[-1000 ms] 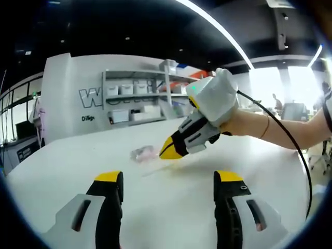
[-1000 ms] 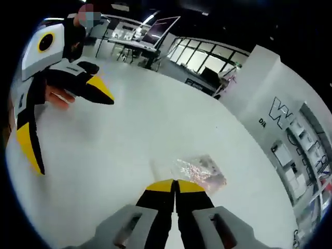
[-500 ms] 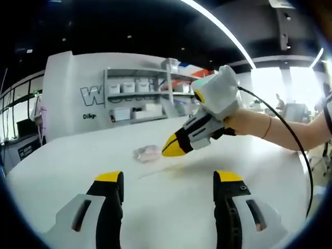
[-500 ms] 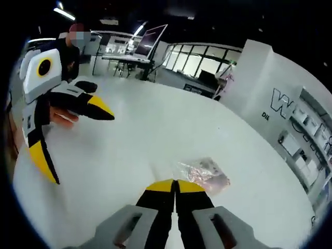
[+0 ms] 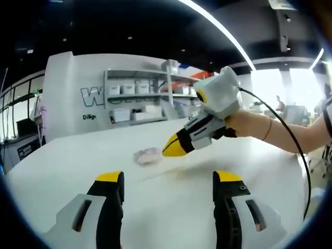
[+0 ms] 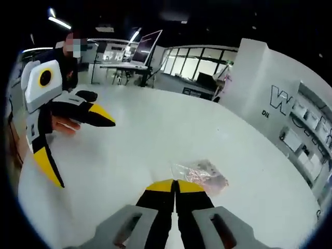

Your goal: Open the resealable bag by pulling the two sides of the seal apart until the entire bag opening is separated and visibly accessible.

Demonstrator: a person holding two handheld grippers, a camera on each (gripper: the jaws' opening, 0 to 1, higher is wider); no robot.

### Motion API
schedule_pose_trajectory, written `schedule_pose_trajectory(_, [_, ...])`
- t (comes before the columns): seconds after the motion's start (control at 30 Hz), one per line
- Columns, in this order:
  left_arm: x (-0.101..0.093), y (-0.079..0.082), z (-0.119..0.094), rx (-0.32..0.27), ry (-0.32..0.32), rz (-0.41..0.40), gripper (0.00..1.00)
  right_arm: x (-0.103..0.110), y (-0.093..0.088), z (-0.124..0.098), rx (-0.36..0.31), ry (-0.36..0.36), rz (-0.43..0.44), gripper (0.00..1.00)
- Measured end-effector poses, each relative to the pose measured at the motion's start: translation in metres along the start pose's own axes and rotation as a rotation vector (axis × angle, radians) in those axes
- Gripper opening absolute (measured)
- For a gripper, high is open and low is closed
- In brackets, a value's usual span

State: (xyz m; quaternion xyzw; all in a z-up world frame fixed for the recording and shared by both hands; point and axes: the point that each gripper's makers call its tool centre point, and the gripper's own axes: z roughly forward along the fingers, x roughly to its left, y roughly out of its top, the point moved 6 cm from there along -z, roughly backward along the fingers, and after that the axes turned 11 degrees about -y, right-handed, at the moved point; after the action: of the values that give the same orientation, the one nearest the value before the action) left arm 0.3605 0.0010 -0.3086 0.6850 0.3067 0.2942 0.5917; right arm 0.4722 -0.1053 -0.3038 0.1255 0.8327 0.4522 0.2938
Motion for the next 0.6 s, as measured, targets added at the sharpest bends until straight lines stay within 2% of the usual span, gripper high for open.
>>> schedule_pose_trajectory(0.13, [0.000,0.000,0.000,0.006,-0.003,-0.002,0.64,0.001,0.004,-0.003,-0.014,0.007,0.020,0.00])
schedule_pose_trajectory(0.6, [-0.003,0.002,-0.001,-0.007,-0.011,-0.005,0.65,0.000,0.012,-0.009,-0.031,0.010,0.053,0.00])
